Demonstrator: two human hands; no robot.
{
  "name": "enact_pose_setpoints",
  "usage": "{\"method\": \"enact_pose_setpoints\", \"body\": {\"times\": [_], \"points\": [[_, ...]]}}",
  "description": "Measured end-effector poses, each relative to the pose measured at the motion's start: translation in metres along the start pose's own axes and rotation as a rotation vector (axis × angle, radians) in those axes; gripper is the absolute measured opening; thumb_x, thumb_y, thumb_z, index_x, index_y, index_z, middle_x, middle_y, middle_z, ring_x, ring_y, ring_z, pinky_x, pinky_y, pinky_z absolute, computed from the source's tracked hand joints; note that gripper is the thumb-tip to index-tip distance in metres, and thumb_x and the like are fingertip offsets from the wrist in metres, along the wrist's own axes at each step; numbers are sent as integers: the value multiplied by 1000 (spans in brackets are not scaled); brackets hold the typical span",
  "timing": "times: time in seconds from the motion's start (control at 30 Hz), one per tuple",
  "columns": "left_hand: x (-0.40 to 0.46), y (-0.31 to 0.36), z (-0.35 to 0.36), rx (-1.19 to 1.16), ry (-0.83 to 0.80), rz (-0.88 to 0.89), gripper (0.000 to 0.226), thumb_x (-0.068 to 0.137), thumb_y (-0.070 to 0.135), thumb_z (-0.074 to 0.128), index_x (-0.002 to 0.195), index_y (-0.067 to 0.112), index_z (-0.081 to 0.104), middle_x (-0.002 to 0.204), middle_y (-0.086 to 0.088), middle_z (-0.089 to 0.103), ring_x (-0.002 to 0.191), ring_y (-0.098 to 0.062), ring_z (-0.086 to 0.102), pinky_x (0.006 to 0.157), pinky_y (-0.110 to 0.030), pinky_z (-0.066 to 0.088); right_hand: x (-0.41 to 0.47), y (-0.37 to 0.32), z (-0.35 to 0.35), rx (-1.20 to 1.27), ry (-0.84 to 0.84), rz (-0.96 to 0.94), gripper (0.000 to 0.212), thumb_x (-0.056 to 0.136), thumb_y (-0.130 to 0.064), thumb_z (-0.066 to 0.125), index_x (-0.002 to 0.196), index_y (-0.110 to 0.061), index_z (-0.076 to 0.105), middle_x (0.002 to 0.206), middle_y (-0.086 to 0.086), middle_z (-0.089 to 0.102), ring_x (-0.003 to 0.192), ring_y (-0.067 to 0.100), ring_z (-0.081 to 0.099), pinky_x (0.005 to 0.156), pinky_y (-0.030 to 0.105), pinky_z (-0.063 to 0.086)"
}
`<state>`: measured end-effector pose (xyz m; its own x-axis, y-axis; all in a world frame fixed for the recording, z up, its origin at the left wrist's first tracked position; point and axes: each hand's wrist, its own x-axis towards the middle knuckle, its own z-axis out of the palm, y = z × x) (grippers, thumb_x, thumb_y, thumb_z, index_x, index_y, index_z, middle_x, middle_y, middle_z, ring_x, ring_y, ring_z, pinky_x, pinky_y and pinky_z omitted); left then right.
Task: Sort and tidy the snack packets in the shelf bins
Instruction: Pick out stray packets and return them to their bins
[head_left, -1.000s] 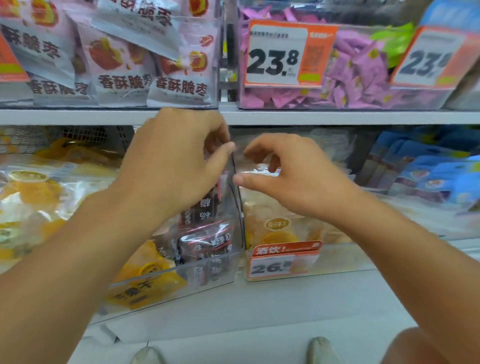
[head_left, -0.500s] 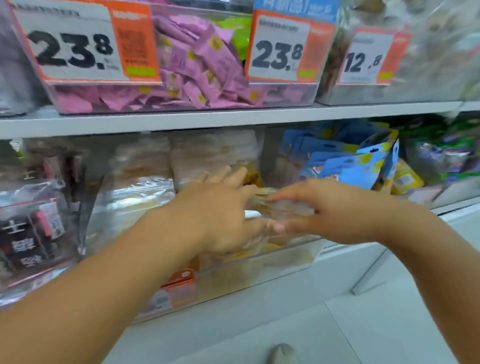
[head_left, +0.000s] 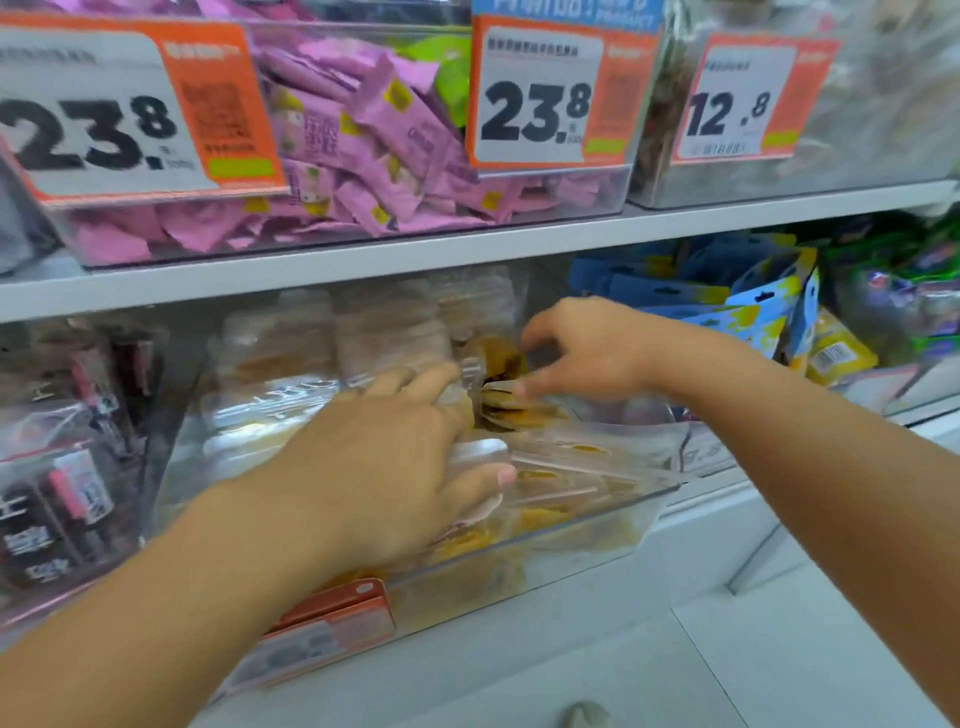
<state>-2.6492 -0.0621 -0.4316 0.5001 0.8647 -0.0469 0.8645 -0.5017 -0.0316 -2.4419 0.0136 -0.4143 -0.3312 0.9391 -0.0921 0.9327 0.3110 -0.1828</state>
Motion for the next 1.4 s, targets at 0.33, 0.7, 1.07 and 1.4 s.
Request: {"method": "enact_pose_setpoints", "body": {"times": [0.33,0.7,1.07,1.4], "points": [[-2,2,-2,-57,-3,11,74,78,84,10,110,33,54,153,14,25,137,-14,29,109,-43,35,57,-7,37,-388,-244,-74,26,89,-35,70,105,-15,63,97,0,65,78,18,58,70,31,48],[104,-9,-20,-70,-164,-62,31,97,28,51,124,32,65,116,1,64,105,-22,58,94,-33,50,38,15,1,-330,64,-102,17,96,-34,61,104,-19,58,88,-4,50,92,23,57,73,30,37],[96,-28,-9,-9,67,-184,43,92,44,55,61,15,48,66,1,43,65,-20,48,53,-28,31,72,26,9,-448,69,-157,34,98,-39,56,123,-17,50,113,8,60,93,28,58,76,35,49],[99,-43,4,-96,59,-82,61,83,60,44,143,52,35,165,15,-9,151,-18,7,123,-39,16,83,19,13,-281,303,-56,35,99,-36,56,123,-11,52,124,14,57,114,35,55,84,37,44]]}}
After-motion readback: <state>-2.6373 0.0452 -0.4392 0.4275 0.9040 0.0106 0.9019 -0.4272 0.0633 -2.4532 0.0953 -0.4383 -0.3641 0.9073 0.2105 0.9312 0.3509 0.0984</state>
